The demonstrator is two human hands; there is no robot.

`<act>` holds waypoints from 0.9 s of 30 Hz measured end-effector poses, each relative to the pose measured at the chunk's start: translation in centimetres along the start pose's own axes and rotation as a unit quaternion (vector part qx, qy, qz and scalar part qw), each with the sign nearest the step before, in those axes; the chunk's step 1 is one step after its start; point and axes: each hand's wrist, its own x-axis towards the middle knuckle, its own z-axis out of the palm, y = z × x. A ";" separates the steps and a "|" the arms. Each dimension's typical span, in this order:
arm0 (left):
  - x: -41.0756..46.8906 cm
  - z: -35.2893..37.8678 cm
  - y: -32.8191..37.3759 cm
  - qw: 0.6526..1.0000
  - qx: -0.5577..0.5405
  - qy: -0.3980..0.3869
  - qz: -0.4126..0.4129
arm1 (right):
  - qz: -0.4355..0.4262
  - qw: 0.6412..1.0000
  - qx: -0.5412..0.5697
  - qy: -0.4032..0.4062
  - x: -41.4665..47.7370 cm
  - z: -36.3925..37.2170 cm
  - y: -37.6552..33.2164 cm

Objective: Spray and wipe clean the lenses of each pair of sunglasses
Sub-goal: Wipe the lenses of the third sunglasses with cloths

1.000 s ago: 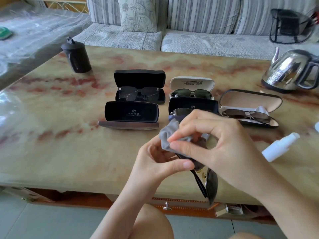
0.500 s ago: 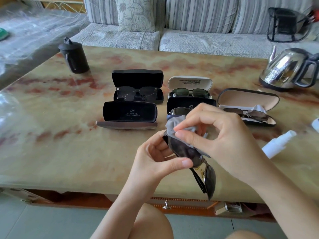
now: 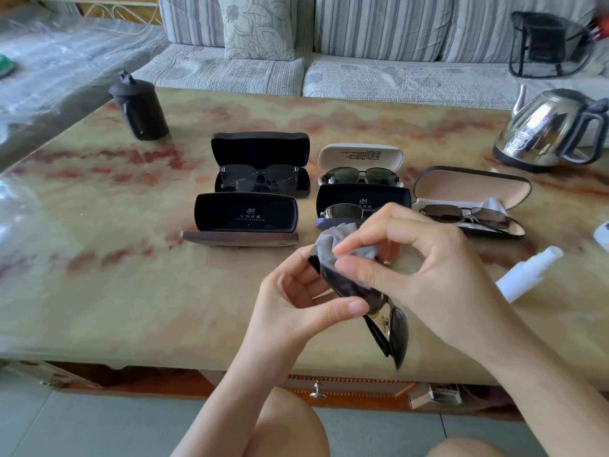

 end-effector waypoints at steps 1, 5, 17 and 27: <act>0.0 0.1 0.0 1.000 0.002 0.000 0.000 | -0.001 1.000 -0.010 0.014 0.1 0.0 0.1; -0.1 -0.1 -0.1 1.000 -0.005 -0.003 0.000 | -0.015 1.000 -0.007 0.006 -0.3 0.2 -0.5; -0.1 0.2 0.2 0.997 -0.071 -0.006 0.013 | 0.149 0.931 0.309 0.122 0.4 -0.4 -0.7; 0.1 -0.1 0.8 0.984 -0.173 -0.009 0.029 | 0.280 0.839 0.436 0.166 -0.2 -2.6 1.5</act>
